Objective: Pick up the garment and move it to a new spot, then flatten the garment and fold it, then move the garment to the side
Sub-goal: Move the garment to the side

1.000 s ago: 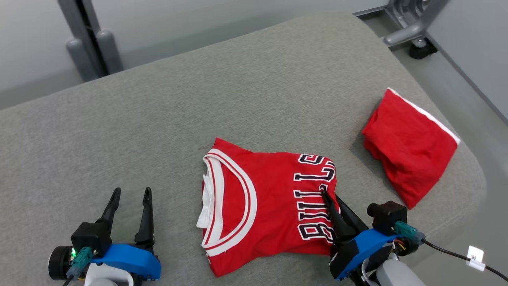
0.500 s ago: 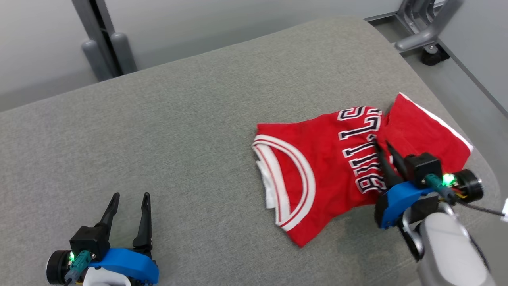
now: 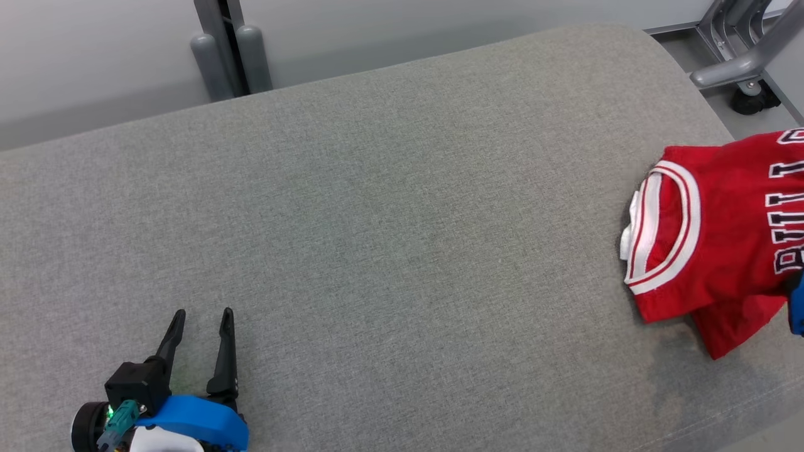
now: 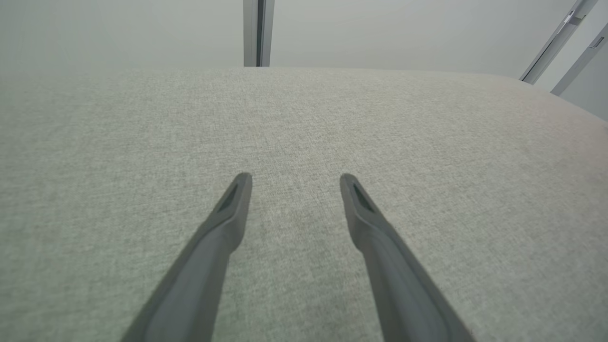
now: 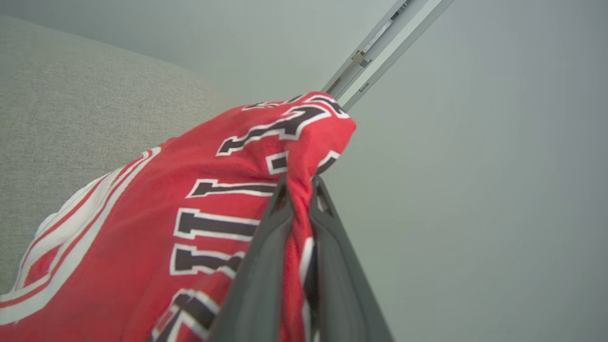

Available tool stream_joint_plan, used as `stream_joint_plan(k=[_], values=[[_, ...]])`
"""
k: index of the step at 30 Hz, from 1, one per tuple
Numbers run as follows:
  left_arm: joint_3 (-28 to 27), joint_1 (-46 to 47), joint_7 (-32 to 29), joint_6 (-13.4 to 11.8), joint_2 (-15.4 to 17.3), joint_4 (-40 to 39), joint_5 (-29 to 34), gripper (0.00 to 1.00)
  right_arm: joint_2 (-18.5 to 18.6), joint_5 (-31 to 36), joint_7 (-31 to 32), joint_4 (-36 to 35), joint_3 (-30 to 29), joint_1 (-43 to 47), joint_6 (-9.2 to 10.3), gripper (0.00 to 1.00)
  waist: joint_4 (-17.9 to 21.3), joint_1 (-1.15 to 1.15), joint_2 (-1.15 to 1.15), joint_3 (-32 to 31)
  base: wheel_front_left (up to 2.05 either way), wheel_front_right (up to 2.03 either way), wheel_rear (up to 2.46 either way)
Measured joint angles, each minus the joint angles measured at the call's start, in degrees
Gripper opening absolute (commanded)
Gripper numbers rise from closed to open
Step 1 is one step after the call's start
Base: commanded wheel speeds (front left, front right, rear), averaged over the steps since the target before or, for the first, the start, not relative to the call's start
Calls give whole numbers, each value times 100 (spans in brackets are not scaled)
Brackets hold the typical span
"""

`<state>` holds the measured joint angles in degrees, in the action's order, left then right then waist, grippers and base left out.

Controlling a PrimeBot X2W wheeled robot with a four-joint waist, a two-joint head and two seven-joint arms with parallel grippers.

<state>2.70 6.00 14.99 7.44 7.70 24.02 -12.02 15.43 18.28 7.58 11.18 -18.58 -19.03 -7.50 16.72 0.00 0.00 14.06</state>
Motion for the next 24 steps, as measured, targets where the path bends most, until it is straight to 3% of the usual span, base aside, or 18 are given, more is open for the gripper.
stream_joint_plan(k=[2,3,4,5,10,15,22,24], values=[[-5,2,0,0,-1,-4,-1,100,-86,163,134,-234,-207,141,0,0,-4,0,0,28,0,0,0],[-2,3,0,0,0,-3,-1,100,-156,207,154,-327,-320,174,-1,13,-5,0,0,44,0,0,0],[-2,8,0,0,-1,-4,-1,100,-271,208,167,-419,-443,174,0,73,-8,0,0,58,0,0,0],[2,17,0,0,-2,-4,-1,100,-394,229,114,-510,-509,175,1,100,-11,0,0,73,0,0,0],[-10,64,0,0,19,3,-9,100,-970,476,-478,-898,-790,139,0,100,-37,0,0,81,0,0,0],[-120,87,0,0,24,8,8,100,-1214,495,-1059,-955,-448,-59,1,100,-113,0,0,-2,0,0,0],[-519,138,0,-2,-110,-7,316,100,-1250,-777,-1731,-215,748,-196,1,100,-487,0,0,-219,0,0,0],[-563,146,0,-5,-133,-9,355,100,-1256,-929,-1834,-69,837,-192,1,100,-557,0,0,-251,0,0,0]])
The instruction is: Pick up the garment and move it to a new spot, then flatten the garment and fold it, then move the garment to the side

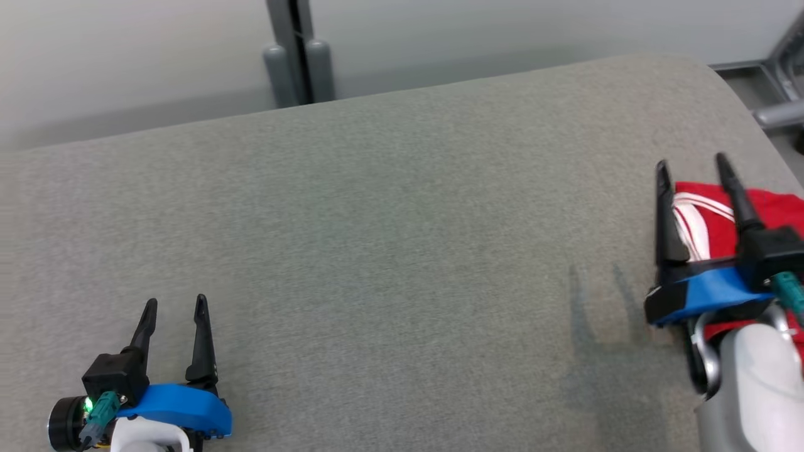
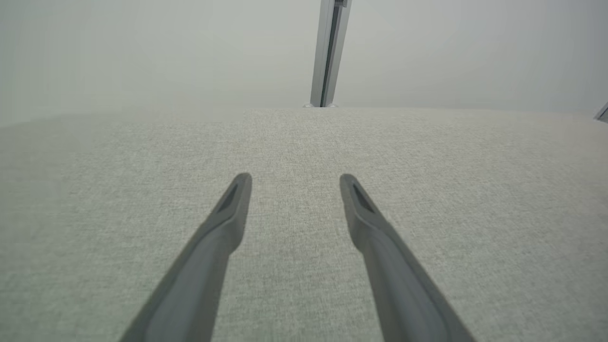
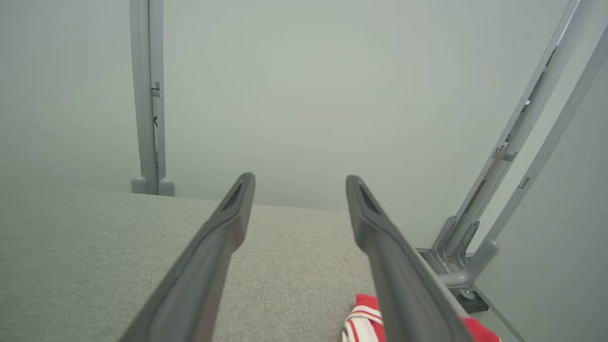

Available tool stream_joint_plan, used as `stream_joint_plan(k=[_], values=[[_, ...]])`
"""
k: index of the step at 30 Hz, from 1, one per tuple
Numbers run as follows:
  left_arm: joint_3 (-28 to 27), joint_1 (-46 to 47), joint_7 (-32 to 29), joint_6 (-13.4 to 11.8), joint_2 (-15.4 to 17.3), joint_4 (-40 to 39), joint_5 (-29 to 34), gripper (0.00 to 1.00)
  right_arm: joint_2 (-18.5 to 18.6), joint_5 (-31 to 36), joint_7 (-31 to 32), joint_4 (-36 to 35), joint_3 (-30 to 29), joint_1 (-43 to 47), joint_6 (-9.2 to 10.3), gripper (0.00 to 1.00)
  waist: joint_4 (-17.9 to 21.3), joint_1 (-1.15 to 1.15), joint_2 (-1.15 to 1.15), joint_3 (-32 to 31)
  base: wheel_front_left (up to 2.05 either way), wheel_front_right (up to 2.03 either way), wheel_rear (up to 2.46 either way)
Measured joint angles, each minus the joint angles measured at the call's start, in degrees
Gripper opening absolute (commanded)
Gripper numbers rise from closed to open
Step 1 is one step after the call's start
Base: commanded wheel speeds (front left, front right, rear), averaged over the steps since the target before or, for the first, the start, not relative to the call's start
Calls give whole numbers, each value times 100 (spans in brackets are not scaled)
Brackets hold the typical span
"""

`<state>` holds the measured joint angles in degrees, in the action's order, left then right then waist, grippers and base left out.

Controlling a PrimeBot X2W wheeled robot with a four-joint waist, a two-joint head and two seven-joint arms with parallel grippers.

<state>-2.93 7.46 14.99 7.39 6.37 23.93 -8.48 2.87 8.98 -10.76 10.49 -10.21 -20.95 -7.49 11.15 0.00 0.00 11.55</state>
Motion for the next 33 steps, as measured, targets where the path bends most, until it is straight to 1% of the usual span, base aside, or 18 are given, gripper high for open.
stream_joint_plan(k=[5,8,10,18,24,33], values=[[-130,19,0,-12,-119,5,180,100,2,-512,-341,927,354,81,0,100,-376,0,0,-160,0,0,0],[-174,43,0,-22,-151,11,264,100,-3,-720,-405,1423,482,161,0,100,-598,0,0,-248,0,0,0],[-209,39,0,-29,-194,29,310,100,-2,-892,-416,1611,564,230,0,100,-786,0,0,-330,0,0,0],[-272,-102,0,-62,-268,67,420,100,-4,-1147,-421,1760,592,534,0,100,-1001,0,0,-590,0,0,0],[-314,-296,0,-130,-304,92,458,100,-4,-1366,-421,1851,695,809,0,100,-1033,1,0,-835,0,0,0],[-289,-540,0,-77,-330,-11,230,100,-3,-1464,-421,1802,750,971,0,100,-1029,0,1,-1040,0,0,0]])
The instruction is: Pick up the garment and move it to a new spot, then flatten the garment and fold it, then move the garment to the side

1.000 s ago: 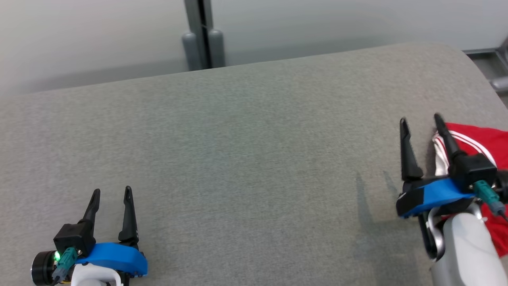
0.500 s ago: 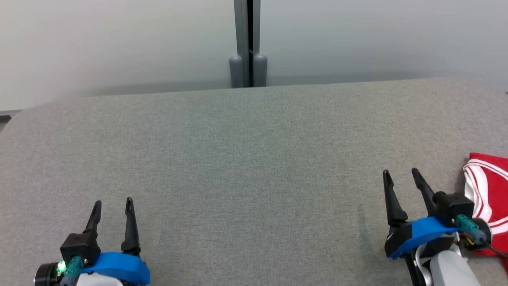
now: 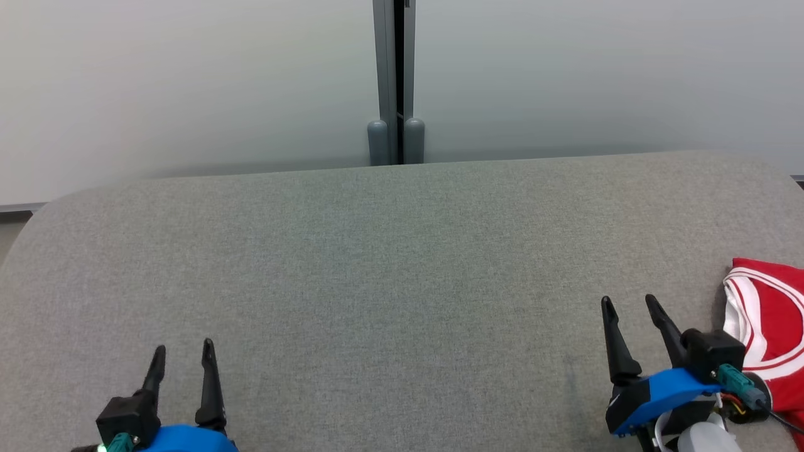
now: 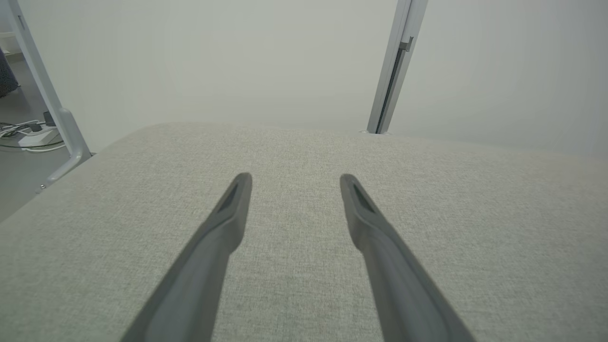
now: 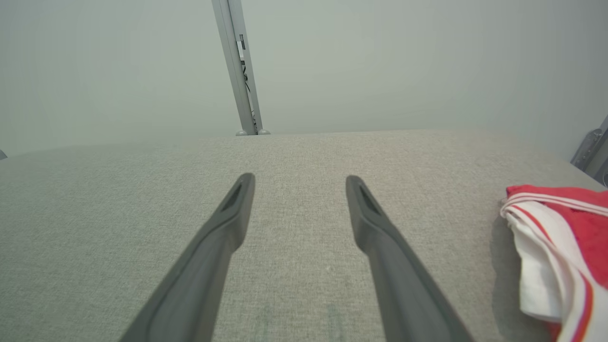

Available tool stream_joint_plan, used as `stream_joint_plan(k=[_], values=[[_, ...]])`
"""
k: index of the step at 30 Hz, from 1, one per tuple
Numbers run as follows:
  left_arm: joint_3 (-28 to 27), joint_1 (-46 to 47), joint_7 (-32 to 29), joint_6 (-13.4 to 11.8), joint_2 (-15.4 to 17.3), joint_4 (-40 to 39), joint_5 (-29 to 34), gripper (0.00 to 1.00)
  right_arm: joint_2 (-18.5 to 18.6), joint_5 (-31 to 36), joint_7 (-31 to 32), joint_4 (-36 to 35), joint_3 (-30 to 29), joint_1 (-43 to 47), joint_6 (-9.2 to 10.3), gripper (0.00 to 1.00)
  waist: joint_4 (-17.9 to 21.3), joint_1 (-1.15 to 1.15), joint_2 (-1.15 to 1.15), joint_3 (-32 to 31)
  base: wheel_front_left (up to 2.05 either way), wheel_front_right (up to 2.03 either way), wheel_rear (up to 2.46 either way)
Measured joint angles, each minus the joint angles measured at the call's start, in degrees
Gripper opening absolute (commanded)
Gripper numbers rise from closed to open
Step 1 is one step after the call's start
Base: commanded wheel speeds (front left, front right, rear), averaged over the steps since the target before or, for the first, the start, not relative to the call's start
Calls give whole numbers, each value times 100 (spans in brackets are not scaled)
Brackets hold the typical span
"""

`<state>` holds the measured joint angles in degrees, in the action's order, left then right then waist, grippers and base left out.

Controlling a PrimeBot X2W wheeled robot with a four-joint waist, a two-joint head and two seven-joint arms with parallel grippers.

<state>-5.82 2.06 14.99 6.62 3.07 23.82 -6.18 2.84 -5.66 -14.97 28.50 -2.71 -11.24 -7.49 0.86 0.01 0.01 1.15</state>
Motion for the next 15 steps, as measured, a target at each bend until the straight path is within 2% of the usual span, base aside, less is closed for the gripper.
stream_joint_plan(k=[1,7,15], values=[[20,-9,0,11,-1,-15,-29,0,0,0,0,-15,-5,-1,0,0,4,0,0,-4,0,0,0],[41,-190,-40,22,-42,261,-44,0,-43,-11,53,255,-7,150,0,0,-1,0,0,-12,0,0,0],[-9,-198,-315,23,-57,242,-899,0,-54,-866,313,183,-80,179,0,0,-5,0,0,-18,0,0,0]])
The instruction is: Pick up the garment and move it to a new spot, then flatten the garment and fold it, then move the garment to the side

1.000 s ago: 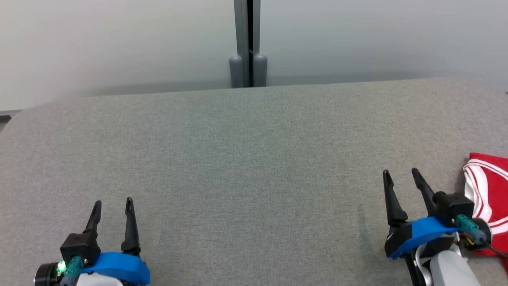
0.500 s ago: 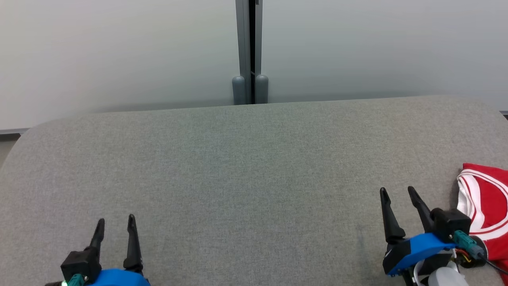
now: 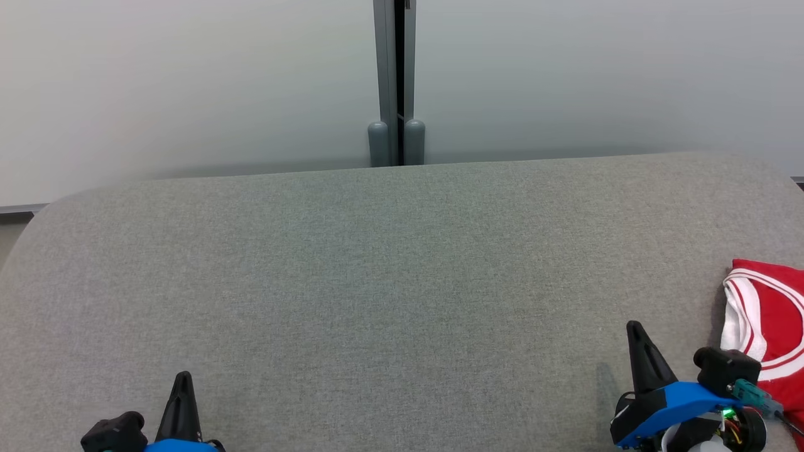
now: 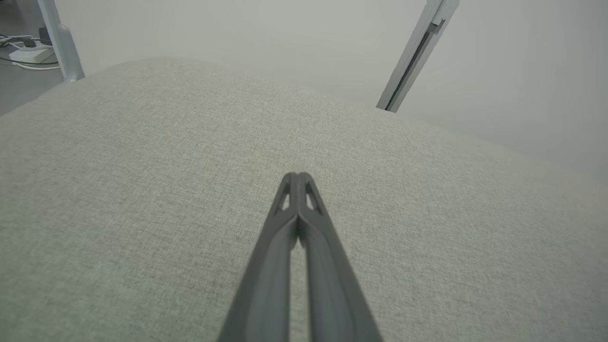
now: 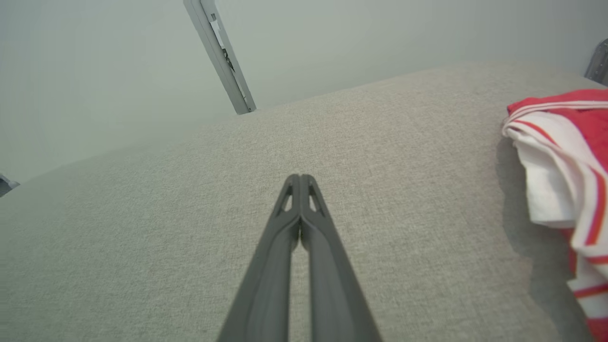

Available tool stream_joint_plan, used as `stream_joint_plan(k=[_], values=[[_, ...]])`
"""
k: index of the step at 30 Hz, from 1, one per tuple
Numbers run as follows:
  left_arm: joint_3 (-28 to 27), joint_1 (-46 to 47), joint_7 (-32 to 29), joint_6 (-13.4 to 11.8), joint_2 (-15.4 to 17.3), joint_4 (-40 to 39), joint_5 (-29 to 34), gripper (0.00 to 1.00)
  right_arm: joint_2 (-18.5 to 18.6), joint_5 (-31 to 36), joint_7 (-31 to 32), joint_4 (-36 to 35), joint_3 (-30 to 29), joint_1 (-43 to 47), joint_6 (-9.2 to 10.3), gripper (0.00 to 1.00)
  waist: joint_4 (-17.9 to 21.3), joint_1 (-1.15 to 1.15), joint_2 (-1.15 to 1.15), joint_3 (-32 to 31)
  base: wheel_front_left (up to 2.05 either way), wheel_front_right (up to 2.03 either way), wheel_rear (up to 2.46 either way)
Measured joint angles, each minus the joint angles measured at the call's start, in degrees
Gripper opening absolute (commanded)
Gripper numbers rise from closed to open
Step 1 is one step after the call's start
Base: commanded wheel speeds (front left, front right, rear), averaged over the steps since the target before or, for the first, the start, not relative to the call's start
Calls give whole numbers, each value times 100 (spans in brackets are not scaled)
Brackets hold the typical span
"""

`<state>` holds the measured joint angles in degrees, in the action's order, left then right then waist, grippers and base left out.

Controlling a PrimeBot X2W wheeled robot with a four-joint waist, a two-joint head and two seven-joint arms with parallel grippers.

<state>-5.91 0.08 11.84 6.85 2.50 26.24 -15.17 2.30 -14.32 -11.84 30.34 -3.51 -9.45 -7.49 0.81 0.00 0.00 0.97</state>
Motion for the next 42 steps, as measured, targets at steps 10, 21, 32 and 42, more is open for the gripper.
stream_joint_plan(k=[10,21,32,42], values=[[7,21,-225,0,0,-199,-1067,0,1,-1078,219,-246,-12,41,1,0,-7,0,0,-7,0,0,0],[7,125,-469,1,1,-358,-2100,0,2,-2124,458,-467,-49,93,1,0,-16,0,0,-14,0,0,0],[2,176,-688,9,3,-487,-3023,0,5,-3049,682,-660,-85,135,1,0,-23,0,0,-21,0,0,0],[-5,246,-875,9,7,-608,-3766,0,9,-3808,871,-809,-121,160,1,0,-30,0,0,-28,0,0,0]])
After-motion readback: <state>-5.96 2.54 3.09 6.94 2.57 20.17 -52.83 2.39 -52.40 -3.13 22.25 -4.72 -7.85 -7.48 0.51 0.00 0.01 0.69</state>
